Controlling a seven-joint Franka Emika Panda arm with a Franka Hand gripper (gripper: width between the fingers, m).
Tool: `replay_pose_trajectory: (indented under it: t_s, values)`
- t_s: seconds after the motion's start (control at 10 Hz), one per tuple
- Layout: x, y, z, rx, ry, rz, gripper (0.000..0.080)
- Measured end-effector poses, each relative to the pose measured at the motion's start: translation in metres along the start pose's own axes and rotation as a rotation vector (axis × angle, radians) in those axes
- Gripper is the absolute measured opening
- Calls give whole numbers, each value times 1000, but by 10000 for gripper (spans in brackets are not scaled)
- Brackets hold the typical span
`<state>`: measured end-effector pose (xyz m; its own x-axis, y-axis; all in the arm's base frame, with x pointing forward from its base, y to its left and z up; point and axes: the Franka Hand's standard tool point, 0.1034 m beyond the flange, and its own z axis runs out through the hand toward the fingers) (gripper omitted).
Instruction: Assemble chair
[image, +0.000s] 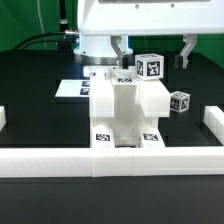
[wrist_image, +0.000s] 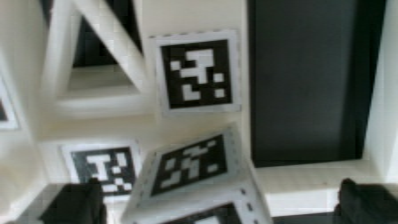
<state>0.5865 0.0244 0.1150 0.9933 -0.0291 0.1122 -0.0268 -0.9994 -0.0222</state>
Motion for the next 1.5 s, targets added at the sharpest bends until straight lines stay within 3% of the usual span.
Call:
replay_pose_trajectory:
  t_s: [0.3, 0.4, 0.5, 0.6, 1.0, 1.5]
  values:
    - [0, 2, 0, -7, -3, -97, 640]
    - [0, 2, 1, -7, -4, -97, 471]
    - [0, 2, 1, -7, -4, -97, 471]
    - [0, 2, 1, -7, -4, -97, 286]
    - [0, 7, 1, -10, 1, -8, 281]
    - [1, 10, 2, 12, 34, 436, 281]
